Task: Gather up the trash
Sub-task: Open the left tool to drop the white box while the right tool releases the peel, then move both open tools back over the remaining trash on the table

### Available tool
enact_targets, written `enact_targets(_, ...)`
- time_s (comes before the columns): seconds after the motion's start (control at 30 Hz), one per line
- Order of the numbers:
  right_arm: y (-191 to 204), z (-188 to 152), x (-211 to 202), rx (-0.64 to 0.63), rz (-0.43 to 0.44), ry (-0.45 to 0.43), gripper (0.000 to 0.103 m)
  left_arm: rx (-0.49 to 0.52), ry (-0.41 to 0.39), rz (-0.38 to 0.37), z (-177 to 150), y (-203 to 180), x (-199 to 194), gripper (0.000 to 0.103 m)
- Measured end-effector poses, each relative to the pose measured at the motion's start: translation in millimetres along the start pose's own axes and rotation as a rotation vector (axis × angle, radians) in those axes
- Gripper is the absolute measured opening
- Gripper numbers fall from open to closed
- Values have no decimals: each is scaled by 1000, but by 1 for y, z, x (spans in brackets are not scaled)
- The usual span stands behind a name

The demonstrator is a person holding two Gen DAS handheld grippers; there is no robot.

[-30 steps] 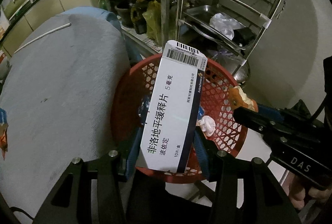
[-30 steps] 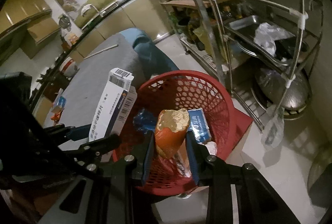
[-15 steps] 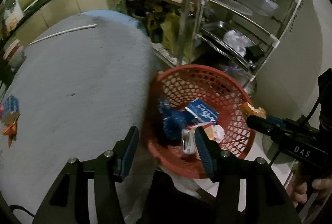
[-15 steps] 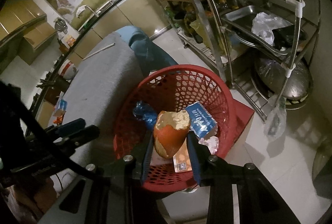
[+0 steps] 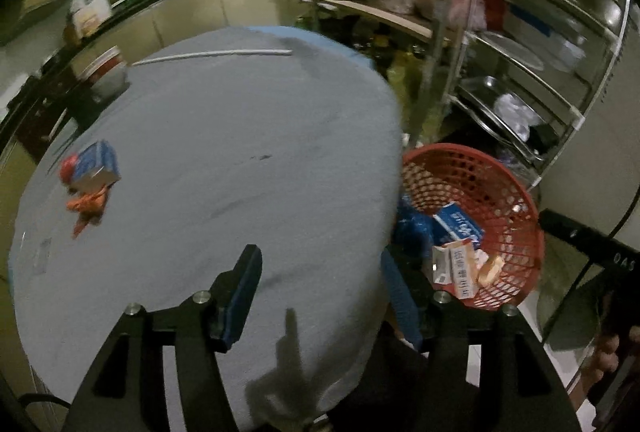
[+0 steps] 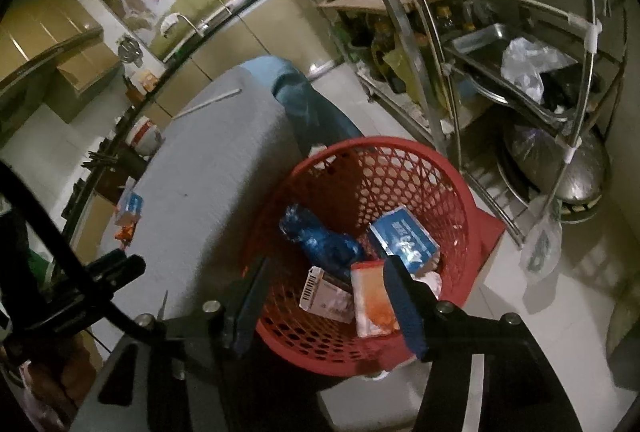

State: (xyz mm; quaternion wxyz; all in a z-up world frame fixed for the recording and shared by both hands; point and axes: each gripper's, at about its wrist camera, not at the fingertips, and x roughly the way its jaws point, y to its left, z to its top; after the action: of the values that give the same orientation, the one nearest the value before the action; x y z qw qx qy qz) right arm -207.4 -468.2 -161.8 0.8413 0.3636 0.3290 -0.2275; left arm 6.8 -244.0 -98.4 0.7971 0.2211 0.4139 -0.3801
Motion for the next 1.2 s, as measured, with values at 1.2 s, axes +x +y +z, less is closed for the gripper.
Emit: enact_targets(1.2,135,-28,24,-283,23,61,63,-294,-74,203,-91,148,-70,63)
